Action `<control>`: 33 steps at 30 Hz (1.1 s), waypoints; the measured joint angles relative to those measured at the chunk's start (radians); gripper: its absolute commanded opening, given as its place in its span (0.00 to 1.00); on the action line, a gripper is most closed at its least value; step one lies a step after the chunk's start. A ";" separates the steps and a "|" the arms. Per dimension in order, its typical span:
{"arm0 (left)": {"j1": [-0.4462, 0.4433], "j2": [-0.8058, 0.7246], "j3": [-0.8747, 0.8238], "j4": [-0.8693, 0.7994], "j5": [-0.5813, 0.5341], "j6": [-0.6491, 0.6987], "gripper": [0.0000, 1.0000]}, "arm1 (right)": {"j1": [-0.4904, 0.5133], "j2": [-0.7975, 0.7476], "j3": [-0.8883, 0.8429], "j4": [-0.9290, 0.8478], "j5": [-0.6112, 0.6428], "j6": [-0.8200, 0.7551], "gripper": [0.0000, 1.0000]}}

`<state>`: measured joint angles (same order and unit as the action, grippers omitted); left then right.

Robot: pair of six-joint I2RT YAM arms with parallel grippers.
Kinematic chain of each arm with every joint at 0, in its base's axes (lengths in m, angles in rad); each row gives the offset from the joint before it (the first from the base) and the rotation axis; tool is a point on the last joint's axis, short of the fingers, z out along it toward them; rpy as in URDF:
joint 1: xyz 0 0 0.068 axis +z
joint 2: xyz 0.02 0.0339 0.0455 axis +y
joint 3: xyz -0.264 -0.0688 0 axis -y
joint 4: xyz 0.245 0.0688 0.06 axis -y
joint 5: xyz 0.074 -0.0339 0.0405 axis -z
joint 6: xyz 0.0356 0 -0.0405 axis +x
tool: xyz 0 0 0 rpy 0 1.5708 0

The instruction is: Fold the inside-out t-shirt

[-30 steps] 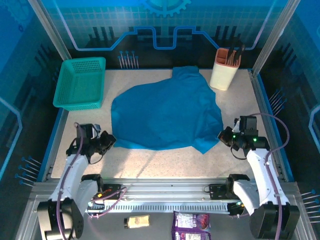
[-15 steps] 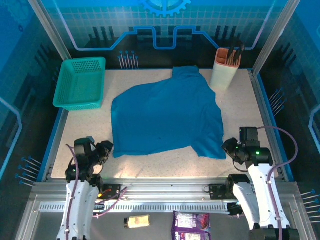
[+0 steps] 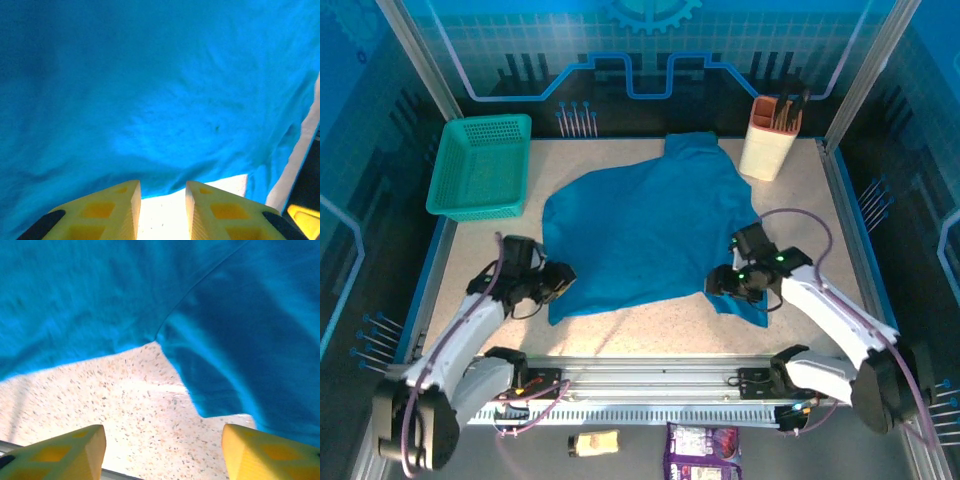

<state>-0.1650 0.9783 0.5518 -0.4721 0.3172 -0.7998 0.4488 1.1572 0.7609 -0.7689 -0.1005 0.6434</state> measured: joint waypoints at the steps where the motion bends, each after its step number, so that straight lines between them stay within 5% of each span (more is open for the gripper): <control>1: -0.019 0.044 0.006 0.020 -0.004 0.011 0.30 | 0.029 0.032 0.000 0.011 0.011 -0.006 0.81; 7: -0.040 0.177 0.008 0.105 -0.019 0.022 0.31 | 0.081 0.129 -0.025 0.110 0.028 -0.016 0.83; 21: -0.041 0.186 0.007 0.142 -0.068 0.041 0.33 | 0.156 0.219 -0.091 0.224 0.024 0.031 0.83; 28: -0.041 0.200 0.008 0.141 -0.083 0.051 0.33 | 0.225 0.198 -0.122 0.307 -0.140 0.121 0.83; 33: -0.041 0.264 0.032 0.137 -0.081 0.078 0.32 | 0.153 0.169 -0.083 0.262 -0.197 0.099 0.82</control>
<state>-0.2062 1.2419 0.5835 -0.3355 0.2359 -0.7216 0.6022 1.3266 0.6781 -0.5072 -0.2974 0.7422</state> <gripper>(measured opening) 0.323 0.827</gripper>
